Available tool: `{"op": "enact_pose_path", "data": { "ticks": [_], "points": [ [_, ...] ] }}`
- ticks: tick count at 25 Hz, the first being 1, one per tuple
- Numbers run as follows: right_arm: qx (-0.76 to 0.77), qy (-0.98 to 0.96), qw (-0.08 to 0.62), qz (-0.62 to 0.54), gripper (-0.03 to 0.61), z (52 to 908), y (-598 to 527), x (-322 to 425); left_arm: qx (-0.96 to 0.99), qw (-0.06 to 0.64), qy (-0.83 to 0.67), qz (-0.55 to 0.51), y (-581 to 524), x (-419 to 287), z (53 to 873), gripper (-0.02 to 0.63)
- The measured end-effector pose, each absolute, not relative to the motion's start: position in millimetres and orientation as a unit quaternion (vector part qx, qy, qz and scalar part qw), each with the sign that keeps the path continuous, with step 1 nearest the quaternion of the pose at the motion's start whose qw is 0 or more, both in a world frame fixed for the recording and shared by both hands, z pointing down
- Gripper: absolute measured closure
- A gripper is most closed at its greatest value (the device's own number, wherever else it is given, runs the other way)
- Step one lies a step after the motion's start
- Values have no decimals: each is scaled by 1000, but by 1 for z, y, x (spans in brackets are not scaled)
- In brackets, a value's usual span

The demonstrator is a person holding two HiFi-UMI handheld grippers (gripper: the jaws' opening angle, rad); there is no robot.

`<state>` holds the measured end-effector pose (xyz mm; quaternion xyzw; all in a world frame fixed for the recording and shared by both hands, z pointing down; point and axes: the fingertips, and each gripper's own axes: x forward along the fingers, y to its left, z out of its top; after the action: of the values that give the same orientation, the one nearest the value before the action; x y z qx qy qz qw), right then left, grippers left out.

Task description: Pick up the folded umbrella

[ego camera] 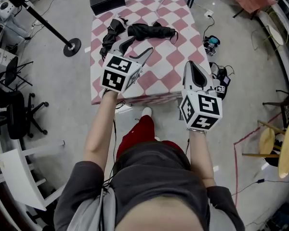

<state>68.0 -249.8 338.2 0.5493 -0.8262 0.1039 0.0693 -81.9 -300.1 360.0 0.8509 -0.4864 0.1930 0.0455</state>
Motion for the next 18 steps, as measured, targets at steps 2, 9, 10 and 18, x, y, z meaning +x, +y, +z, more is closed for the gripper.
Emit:
{"op": "enact_pose_path", "data": {
  "ticks": [2, 9, 10, 18],
  "points": [
    [553, -823, 72, 107, 560, 340, -261, 64, 852, 43, -480, 205, -316, -87, 363, 336],
    [563, -814, 84, 115, 560, 347, -300, 52, 857, 33, -447, 255, -369, -96, 387, 322],
    [564, -813, 85, 116, 560, 348, -305, 51, 858, 33, -441, 262, -375, -96, 391, 322],
    [576, -801, 96, 133, 560, 364, -342, 47, 864, 32, -388, 319, -423, -93, 424, 322]
  ]
}}
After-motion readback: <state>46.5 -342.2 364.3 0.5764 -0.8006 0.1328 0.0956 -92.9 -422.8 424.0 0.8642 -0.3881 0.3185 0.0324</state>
